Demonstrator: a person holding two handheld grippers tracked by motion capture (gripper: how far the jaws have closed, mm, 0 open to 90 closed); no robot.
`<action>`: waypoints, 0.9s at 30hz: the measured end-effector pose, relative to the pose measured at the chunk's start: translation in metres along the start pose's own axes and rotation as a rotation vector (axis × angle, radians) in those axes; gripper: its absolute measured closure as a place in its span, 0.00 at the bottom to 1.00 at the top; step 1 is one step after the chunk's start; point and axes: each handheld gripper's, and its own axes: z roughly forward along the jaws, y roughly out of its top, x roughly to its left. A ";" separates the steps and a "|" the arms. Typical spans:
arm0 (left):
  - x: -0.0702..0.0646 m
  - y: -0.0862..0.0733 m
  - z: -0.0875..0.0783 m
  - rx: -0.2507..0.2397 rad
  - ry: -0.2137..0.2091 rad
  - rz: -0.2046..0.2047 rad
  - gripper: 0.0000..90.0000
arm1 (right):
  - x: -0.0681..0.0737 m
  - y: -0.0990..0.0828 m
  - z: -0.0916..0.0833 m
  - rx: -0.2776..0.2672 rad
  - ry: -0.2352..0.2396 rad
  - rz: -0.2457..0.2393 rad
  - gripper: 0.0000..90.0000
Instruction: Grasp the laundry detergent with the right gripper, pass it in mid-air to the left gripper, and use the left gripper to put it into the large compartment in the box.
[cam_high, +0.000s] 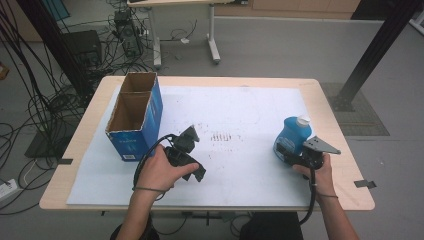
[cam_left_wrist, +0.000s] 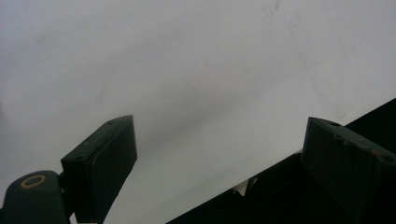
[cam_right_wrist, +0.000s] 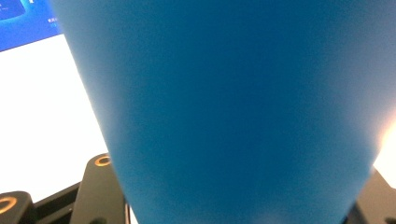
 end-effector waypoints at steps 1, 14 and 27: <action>0.000 0.000 0.000 -0.002 0.000 -0.001 0.12 | 0.000 0.000 0.000 0.001 0.000 0.000 0.45; 0.001 0.004 -0.006 -0.005 0.007 0.009 0.12 | 0.001 0.001 0.000 0.003 0.005 -0.008 0.45; 0.000 0.011 -0.031 -0.012 0.043 0.060 0.12 | 0.001 0.018 -0.002 -0.011 0.041 -0.014 0.45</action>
